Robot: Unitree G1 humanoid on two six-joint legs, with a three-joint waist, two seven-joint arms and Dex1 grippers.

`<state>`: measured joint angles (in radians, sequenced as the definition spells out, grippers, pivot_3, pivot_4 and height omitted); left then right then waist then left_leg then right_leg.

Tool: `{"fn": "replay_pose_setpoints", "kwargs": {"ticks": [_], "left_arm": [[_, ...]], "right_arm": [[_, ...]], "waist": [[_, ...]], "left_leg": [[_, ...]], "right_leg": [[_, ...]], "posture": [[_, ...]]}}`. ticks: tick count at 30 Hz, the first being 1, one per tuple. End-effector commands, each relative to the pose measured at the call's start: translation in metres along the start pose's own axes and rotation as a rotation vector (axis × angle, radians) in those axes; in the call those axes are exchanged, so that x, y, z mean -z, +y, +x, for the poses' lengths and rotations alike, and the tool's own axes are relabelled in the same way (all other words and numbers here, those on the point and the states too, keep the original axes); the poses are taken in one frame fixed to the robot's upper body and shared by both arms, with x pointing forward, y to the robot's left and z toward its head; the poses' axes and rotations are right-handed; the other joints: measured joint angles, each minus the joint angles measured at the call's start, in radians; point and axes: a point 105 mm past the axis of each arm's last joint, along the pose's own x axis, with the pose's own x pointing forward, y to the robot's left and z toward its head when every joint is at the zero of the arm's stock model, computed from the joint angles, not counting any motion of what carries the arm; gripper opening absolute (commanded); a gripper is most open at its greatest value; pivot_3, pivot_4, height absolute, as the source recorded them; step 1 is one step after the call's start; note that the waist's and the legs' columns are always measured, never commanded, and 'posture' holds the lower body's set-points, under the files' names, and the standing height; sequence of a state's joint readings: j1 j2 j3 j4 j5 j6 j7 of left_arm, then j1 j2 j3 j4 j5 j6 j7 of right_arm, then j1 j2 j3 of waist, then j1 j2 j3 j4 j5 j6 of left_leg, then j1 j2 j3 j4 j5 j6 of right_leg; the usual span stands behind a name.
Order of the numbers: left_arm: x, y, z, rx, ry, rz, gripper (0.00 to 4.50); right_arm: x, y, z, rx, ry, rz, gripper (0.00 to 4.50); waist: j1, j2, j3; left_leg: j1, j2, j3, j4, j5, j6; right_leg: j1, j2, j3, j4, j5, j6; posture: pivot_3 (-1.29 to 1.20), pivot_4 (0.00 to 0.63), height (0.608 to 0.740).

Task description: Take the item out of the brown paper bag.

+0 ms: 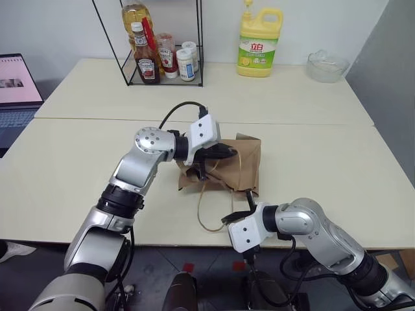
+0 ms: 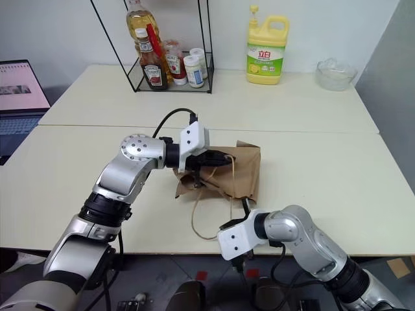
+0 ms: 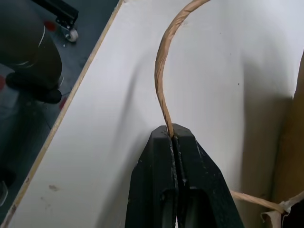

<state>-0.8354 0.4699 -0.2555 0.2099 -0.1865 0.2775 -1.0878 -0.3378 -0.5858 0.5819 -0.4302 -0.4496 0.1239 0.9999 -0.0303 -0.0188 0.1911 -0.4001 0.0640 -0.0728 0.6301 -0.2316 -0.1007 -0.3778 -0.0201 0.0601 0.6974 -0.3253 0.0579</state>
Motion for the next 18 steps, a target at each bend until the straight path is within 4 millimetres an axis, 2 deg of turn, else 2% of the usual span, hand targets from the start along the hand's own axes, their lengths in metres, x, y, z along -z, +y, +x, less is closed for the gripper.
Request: {"fn": "replay_pose_setpoints", "kwargs": {"ticks": [1,5,10,18], "left_arm": [[-0.028,0.028,-0.006,-0.133,-0.068,-0.019,0.00],[-0.042,0.041,-0.005,-0.186,-0.091,-0.030,0.00],[-0.060,0.046,-0.005,-0.203,-0.127,-0.013,0.00],[-0.077,0.052,-0.008,-0.230,-0.156,-0.003,0.00]], "right_arm": [[-0.011,0.002,-0.001,-0.016,-0.030,-0.033,0.02],[-0.012,0.004,-0.001,-0.029,-0.027,-0.045,0.02],[-0.013,0.004,-0.001,-0.037,-0.025,-0.059,0.02],[-0.011,0.006,0.000,-0.049,-0.020,-0.065,0.02]], "waist": [[0.000,0.000,0.000],[0.000,0.000,0.000],[0.000,0.000,0.000],[-0.001,0.000,0.000]], "left_leg": [[0.000,0.000,0.000,0.000,0.000,0.000],[0.000,0.000,0.000,0.000,0.000,0.000],[0.000,0.000,0.000,0.000,0.002,-0.003],[0.000,0.000,-0.001,0.000,0.002,-0.003]], "right_leg": [[0.000,0.000,0.000,0.000,0.000,0.000],[0.000,0.000,0.000,0.000,0.000,0.000],[0.000,0.000,0.000,0.000,0.000,0.000],[0.000,0.000,-0.001,0.000,0.000,0.000]], "posture": [[0.00,0.150,0.740],[0.00,0.150,0.740],[0.00,0.150,0.740],[0.00,0.150,0.740]]}}
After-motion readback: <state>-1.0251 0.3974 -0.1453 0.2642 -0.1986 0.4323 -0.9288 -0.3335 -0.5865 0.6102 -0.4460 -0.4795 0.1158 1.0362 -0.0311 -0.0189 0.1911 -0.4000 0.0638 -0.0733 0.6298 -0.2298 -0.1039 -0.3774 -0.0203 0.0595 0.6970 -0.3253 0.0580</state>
